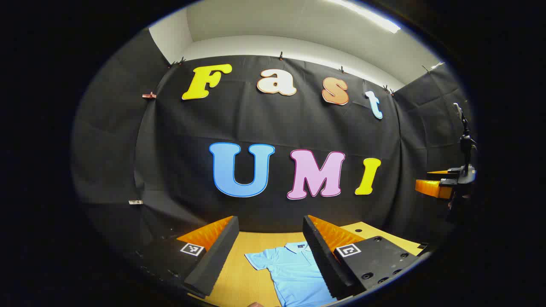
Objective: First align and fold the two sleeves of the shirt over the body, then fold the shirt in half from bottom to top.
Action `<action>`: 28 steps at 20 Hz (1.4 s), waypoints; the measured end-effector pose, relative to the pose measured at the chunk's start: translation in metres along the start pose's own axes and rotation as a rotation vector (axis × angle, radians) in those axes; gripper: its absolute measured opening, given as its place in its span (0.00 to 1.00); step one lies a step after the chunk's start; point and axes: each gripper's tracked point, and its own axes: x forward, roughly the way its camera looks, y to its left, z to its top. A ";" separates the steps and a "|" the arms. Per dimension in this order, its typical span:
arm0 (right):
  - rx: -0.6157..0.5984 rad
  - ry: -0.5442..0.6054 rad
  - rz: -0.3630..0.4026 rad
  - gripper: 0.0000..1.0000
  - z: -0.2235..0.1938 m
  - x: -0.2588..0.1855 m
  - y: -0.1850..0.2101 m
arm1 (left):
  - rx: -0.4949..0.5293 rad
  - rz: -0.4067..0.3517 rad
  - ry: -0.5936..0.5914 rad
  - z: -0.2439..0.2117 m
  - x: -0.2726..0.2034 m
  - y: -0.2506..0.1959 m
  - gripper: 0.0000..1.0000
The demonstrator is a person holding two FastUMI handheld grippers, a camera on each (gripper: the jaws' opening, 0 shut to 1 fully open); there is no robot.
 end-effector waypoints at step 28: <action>-0.046 0.118 -0.004 0.97 -0.058 0.082 -0.024 | -0.055 -0.007 0.018 -0.014 0.035 0.000 0.97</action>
